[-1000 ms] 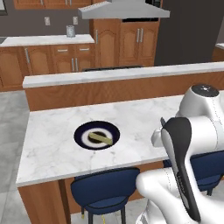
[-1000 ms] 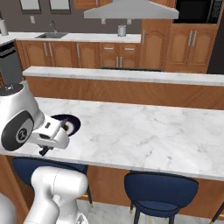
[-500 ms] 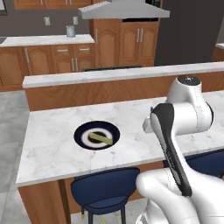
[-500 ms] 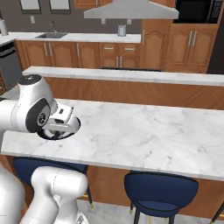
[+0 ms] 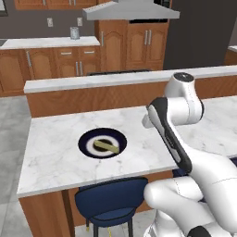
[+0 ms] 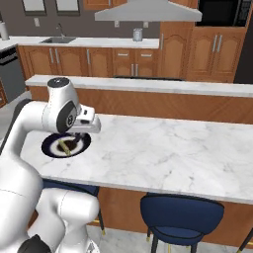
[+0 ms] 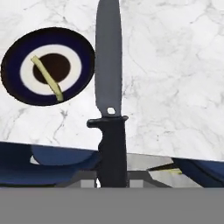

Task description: Retrieve the butter from the fridge and place it on a plate on the dining table. Then retrieve the butter knife by the fridge and place it near the plate.

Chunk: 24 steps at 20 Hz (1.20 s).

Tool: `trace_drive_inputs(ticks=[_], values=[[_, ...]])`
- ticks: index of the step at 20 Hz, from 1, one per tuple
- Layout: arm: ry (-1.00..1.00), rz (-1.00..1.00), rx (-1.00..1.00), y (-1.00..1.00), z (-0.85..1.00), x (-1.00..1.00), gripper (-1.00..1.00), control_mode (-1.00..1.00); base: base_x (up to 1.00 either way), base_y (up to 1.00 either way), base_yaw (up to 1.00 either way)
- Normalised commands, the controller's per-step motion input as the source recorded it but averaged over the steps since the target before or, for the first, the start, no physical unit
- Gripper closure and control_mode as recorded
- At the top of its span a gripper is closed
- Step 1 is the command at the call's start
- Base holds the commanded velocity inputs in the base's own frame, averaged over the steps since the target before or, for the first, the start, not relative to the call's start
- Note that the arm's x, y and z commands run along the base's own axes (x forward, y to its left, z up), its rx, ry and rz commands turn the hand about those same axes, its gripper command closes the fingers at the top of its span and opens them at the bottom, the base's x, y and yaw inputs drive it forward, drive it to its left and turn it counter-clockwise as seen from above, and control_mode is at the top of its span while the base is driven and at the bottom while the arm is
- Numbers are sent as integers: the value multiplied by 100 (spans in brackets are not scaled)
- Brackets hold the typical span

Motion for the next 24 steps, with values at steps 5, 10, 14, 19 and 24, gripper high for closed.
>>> trace_drive_inputs(ticks=[5, 10, 14, 19, 24], values=[[-11, 11, 0, 0, -28, 60, 100, -100, 0, 0, 0], [-5, 1, 0, 0, -41, 49, 100, -100, 0, 0, 0], [-2, 0, 0, 0, -44, 38, 100, -100, 0, 0, 0], [3, -1, 0, 0, -38, 4, 100, -100, 0, 0, 0], [11, -3, 0, 0, -41, 0, 100, -100, 0, 0, 0]])
